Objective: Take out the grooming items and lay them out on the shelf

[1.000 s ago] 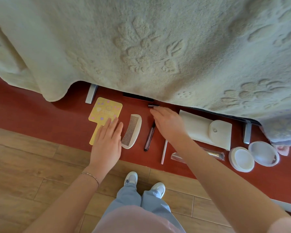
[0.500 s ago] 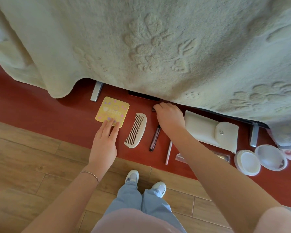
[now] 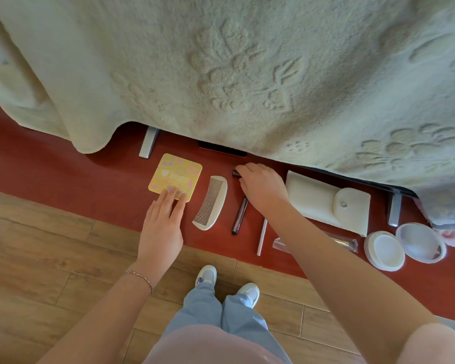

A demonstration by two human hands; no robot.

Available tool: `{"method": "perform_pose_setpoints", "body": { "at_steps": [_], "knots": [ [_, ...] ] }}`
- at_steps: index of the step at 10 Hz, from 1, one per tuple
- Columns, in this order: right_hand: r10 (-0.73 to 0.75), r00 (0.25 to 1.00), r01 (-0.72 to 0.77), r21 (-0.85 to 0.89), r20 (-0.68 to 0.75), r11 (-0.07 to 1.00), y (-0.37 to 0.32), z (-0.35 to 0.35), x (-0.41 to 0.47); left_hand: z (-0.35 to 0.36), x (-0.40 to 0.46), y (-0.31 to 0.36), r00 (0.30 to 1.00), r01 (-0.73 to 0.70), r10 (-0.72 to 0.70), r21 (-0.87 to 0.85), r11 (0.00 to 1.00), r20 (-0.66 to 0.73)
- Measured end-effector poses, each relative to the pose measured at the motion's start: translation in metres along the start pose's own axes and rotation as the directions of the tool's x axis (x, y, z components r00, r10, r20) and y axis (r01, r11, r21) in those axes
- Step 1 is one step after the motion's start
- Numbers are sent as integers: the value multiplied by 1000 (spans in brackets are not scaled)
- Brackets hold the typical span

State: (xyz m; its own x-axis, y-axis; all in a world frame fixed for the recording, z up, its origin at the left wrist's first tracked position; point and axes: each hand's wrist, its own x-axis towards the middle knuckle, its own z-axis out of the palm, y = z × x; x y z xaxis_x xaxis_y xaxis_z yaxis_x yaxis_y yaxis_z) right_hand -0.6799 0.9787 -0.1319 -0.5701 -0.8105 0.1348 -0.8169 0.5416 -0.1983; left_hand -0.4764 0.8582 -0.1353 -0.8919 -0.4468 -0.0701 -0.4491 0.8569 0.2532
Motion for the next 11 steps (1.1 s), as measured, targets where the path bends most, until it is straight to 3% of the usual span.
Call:
{"method": "perform_pose_setpoints", "body": {
  "at_steps": [2,9,11],
  "knots": [
    [27,995,-28,12,100,1000,1,-9,0,-2,2,1,1000,1,-1,23,1000,-23],
    [56,986,-62,31,159,998,3,-15,0,-4,9,8,999,-26,28,56,998,-40],
    [47,998,-49,78,29,996,8,-21,-14,-6,10,16,993,-63,68,54,997,-94]
  ]
}}
